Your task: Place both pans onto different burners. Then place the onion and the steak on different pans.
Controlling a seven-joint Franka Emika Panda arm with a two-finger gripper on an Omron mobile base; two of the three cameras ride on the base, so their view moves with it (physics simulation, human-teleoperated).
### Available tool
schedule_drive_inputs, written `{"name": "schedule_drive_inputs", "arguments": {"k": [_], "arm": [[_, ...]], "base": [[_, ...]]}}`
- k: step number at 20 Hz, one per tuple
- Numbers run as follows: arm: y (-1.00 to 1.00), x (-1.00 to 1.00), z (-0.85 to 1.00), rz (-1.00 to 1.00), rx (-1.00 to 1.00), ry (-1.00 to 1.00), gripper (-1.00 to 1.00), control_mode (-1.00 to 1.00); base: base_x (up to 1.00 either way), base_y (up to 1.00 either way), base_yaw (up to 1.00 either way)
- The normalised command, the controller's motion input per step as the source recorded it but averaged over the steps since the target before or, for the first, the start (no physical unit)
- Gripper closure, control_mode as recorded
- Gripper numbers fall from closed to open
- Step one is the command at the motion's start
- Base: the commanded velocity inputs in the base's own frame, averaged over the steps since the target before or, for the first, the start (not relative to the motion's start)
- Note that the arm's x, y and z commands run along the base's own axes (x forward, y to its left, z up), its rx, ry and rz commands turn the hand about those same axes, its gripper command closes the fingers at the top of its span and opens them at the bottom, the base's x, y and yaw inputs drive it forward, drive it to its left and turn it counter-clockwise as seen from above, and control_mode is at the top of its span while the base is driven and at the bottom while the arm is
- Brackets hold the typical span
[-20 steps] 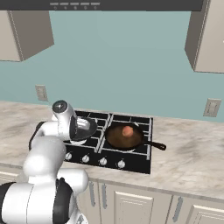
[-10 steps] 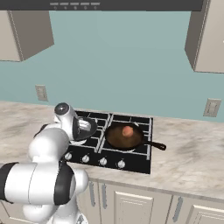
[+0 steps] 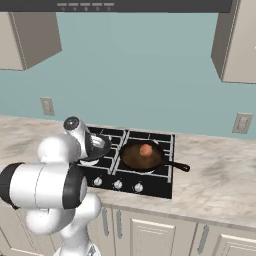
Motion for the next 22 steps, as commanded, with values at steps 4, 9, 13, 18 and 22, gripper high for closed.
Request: {"name": "schedule_drive_inputs", "arguments": {"k": [4,9,13,18,22], "arm": [[0.00,0.27,-0.12,-0.04,0.00,0.00,1.00,-1.00],[0.00,0.20,-0.25,-0.04,0.00,-0.01,1.00,-1.00],[0.00,0.16,-0.30,-0.04,0.01,-0.02,1.00,-1.00],[0.00,0.15,-0.25,-0.05,0.01,-0.01,1.00,-1.00],[0.01,0.16,-0.18,-0.06,0.01,0.00,1.00,-1.00]], "base": [[0.00,0.00,0.00],[0.00,0.00,0.00],[0.00,0.00,0.00],[0.00,0.00,0.00],[0.00,0.00,0.00]]}}
